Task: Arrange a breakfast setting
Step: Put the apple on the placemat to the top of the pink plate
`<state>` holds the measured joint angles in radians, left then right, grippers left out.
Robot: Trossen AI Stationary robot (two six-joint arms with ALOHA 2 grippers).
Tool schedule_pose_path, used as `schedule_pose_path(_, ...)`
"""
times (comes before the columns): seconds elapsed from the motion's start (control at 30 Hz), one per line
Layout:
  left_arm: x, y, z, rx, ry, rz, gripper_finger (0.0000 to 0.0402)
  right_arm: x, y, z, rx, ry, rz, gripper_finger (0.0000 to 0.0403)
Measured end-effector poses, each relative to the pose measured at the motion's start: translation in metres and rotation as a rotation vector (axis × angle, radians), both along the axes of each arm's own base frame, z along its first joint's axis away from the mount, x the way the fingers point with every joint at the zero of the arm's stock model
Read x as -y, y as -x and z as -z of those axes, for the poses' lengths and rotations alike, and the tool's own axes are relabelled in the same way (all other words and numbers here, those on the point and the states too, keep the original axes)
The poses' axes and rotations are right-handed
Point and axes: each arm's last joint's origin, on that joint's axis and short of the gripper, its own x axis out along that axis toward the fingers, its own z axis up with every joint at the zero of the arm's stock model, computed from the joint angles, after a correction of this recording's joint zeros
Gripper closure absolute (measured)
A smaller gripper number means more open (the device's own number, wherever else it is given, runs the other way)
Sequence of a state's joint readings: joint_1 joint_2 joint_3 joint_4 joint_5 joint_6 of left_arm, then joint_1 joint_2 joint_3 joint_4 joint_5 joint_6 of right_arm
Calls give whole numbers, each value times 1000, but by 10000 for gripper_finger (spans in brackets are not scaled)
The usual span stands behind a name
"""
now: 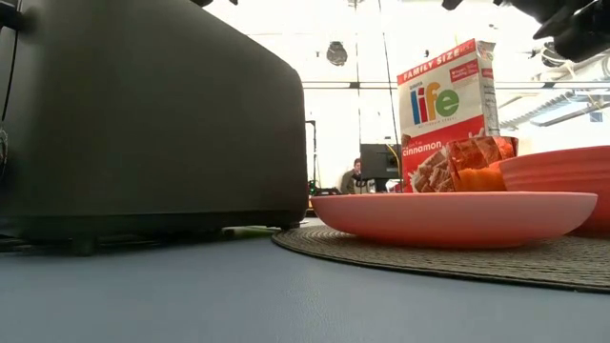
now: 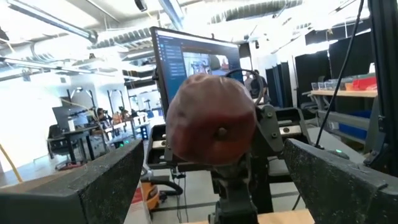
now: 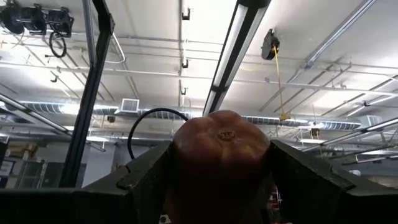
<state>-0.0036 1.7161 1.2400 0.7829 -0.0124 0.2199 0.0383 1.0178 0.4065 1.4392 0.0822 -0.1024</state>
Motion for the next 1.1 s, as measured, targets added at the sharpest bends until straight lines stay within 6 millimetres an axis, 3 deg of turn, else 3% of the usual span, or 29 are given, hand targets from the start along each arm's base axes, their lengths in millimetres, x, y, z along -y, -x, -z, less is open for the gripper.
schedule_pose_path(0.2, 0, 0, 0, 1, 0, 0, 14, 0, -7, 3, 19, 19, 16, 149)
schedule_pose_path(0.67, 0, 0, -1, 7, -2, -10, 14, -2, -44, -7, -7, 55, 40, 149)
schedule_pose_path(0.87, 0, 0, -1, 7, -2, -9, 14, -2, -48, -5, -20, 58, 42, 149)
schedule_pose_path(1.1, 0, 0, -1, 8, 0, -11, 59, -2, -47, -7, -14, 80, 62, 149)
